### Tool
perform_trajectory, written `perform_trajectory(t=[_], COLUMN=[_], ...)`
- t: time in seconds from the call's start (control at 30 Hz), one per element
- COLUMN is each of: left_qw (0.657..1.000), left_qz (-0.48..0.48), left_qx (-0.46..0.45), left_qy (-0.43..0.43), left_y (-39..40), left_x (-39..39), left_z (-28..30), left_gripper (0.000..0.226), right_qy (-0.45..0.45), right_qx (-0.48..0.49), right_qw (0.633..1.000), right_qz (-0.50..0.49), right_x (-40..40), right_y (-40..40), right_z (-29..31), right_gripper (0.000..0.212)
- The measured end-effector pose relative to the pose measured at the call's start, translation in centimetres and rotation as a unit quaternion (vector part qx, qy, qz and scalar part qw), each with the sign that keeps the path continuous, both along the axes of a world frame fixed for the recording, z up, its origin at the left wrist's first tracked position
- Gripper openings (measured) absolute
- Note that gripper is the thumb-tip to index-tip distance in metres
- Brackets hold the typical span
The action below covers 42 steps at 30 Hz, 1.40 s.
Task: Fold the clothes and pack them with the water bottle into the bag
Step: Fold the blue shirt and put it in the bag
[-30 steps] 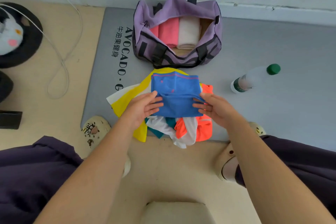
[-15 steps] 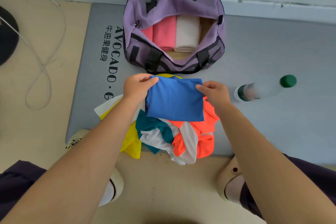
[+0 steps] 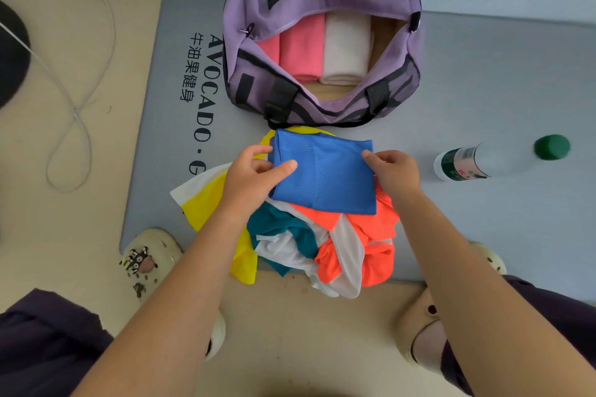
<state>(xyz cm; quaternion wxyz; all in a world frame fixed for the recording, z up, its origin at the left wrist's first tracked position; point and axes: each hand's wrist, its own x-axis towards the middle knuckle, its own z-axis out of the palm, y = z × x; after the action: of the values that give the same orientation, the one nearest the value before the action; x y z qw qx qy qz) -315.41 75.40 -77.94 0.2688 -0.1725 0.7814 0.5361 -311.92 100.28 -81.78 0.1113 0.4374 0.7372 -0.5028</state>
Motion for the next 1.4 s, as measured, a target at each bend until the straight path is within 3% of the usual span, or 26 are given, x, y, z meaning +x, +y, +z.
perform_trajectory(t=[0.1, 0.23, 0.4, 0.53, 0.63, 0.77, 0.93, 1.1, 1.17, 1.27, 1.33, 1.4], left_qw=[1.000, 0.995, 0.978, 0.966, 0.960, 0.966, 0.981, 0.970, 0.971, 0.972, 0.973, 0.975], left_qz=[-0.008, -0.025, -0.113, -0.179, -0.198, -0.182, -0.122, -0.097, -0.069, -0.029, -0.050, -0.072], left_qx=[-0.028, -0.094, -0.173, -0.180, -0.191, -0.181, -0.125, -0.178, -0.209, -0.231, -0.225, -0.189], left_qy=[0.010, 0.013, 0.003, -0.050, -0.058, 0.009, 0.083, 0.136, 0.093, 0.007, -0.036, -0.088], left_y=[0.6, 1.1, -0.1, -1.8, -2.2, -1.5, -0.9, 0.1, 0.4, 0.3, -0.2, -0.7], left_x=[0.2, 0.0, 0.5, 1.9, 2.3, 2.2, 1.8, 1.4, 1.3, 0.9, 0.6, 0.6], left_z=[-0.3, -1.0, -1.2, -1.4, -0.9, 0.1, 1.0, 0.1, -0.6, -1.1, -1.2, -1.1], left_gripper=[0.029, 0.007, 0.009, 0.010, 0.018, 0.030, 0.024, 0.023, 0.030, 0.042, 0.046, 0.048], right_qy=[-0.030, -0.040, -0.063, -0.106, -0.107, -0.069, -0.039, -0.006, -0.014, -0.054, -0.077, -0.091], right_qx=[0.032, 0.079, 0.081, -0.022, -0.029, 0.006, 0.042, 0.084, 0.084, 0.071, 0.037, -0.024], right_qw=[0.997, 0.992, 0.987, 0.984, 0.986, 0.988, 0.988, 0.992, 0.993, 0.995, 0.996, 0.995], right_qz=[0.058, 0.094, 0.120, 0.139, 0.127, 0.136, 0.141, 0.096, 0.076, 0.038, 0.035, 0.033], right_x=[1.0, 2.8, 4.7, 7.3, 7.6, 6.4, 5.5, 5.1, 5.1, 4.8, 4.5, 4.5], right_y=[-0.3, -1.8, -2.2, -1.7, -1.8, -2.0, -2.0, -2.4, -2.8, -3.1, -2.8, -2.5], right_z=[0.5, 1.0, 1.4, 1.5, 1.6, 1.9, 2.0, 1.4, 1.0, 0.8, 0.7, 0.7], right_gripper=[0.042, 0.043, 0.028, 0.031, 0.039, 0.031, 0.024, 0.021, 0.017, 0.035, 0.044, 0.039])
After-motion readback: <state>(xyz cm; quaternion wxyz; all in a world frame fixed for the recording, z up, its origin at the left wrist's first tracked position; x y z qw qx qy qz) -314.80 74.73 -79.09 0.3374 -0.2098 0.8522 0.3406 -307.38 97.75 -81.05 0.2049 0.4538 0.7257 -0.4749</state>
